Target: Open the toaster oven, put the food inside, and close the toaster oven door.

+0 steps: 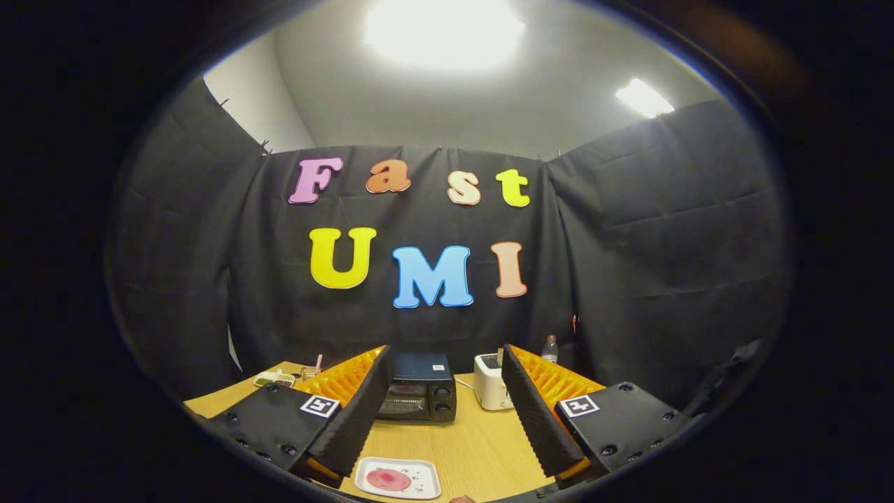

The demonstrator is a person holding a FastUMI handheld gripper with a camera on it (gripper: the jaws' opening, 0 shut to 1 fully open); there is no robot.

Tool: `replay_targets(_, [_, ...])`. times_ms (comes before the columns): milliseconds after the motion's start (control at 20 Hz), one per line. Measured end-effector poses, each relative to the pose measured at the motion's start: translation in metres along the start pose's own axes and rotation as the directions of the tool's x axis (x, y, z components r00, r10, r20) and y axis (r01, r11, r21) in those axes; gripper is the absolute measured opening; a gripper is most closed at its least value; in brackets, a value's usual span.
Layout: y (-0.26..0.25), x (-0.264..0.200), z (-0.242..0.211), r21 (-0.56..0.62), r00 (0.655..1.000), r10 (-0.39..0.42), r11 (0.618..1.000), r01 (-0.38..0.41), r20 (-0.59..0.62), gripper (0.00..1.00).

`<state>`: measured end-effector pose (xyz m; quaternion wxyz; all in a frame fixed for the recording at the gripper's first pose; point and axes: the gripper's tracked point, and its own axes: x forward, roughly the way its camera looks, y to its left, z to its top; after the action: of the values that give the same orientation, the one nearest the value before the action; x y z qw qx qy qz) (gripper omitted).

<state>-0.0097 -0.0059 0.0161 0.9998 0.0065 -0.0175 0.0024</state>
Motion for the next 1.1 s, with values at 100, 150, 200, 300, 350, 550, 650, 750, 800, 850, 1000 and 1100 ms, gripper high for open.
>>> replay_targets(100, [0.002,0.001,0.0,0.002,1.0,0.0,1.0,0.0,0.001,0.98])
replay_targets(150, [0.003,0.002,0.001,0.006,1.0,-0.001,1.0,0.001,0.0,0.98])
replay_targets(200, [0.004,0.003,0.0,0.012,1.0,0.0,1.0,0.0,-0.004,0.98])
replay_targets(300, [0.01,0.011,0.002,0.023,1.0,0.001,1.0,-0.001,-0.005,0.98])
replay_targets(350, [0.014,0.017,0.002,0.025,1.0,0.004,1.0,-0.003,-0.007,0.98])
replay_targets(550, [0.033,0.047,0.0,0.031,1.0,0.029,0.999,-0.028,-0.011,0.98])
replay_targets(650, [0.043,0.064,-0.002,0.039,0.999,0.041,0.998,-0.041,-0.014,0.98])
replay_targets(750, [0.053,0.082,-0.008,0.053,0.998,0.055,0.997,-0.054,-0.021,0.98])
replay_targets(800, [0.057,0.09,-0.009,0.055,0.998,0.056,0.997,-0.055,-0.027,0.98])
replay_targets(850, [0.062,0.098,-0.01,0.059,0.998,0.061,0.996,-0.059,-0.032,0.98])
replay_targets(1000, [0.079,0.124,-0.018,0.072,0.995,0.087,0.994,-0.084,-0.04,0.98])
replay_targets(1100, [0.089,0.141,-0.027,0.077,0.993,0.103,0.992,-0.099,-0.05,0.98])
